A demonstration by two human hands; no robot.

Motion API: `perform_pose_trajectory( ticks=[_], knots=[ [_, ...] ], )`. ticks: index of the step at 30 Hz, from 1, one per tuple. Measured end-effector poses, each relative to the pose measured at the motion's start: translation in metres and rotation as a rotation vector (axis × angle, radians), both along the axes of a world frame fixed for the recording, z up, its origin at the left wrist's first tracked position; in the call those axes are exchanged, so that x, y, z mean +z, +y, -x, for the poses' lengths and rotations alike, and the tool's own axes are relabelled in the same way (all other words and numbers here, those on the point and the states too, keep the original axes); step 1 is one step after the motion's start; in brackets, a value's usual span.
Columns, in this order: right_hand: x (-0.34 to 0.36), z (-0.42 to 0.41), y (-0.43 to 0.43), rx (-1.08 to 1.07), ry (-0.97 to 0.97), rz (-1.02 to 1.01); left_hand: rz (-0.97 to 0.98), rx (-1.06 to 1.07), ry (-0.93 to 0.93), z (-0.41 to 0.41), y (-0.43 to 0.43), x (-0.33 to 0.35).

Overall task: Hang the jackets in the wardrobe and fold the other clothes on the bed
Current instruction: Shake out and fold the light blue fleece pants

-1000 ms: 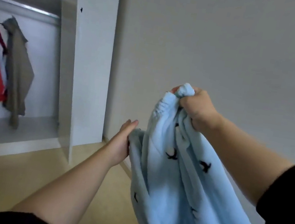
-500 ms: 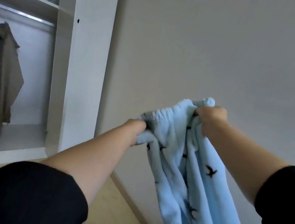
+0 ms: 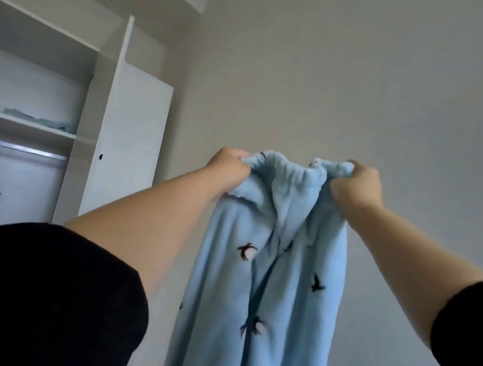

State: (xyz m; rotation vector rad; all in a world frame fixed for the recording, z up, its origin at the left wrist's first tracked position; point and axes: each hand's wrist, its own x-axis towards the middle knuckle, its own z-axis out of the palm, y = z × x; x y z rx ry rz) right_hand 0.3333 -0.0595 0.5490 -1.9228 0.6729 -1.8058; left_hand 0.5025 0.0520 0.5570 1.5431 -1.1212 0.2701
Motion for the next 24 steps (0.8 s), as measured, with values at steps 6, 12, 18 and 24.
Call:
perform_pose_trajectory(
  ticks=[6, 12, 18, 24],
  knots=[
    [-0.056, 0.055, -0.022, -0.148, 0.605, 0.123, -0.616, 0.385, -0.549, -0.037, 0.038, -0.05],
    [-0.113, 0.076, -0.011, -0.46, 1.229, 0.253, -0.944, 0.416, -0.805, -0.021, 0.038, -0.106],
    [-0.142, 0.089, -0.011, -0.722, 1.306, 0.297, -0.874, 0.429, -0.778, -0.01, 0.044, -0.132],
    [-0.158, 0.114, -0.017, -0.778, 1.089, 0.206, -0.84, 0.445, -0.752, -0.018, 0.056, -0.148]
  ],
)
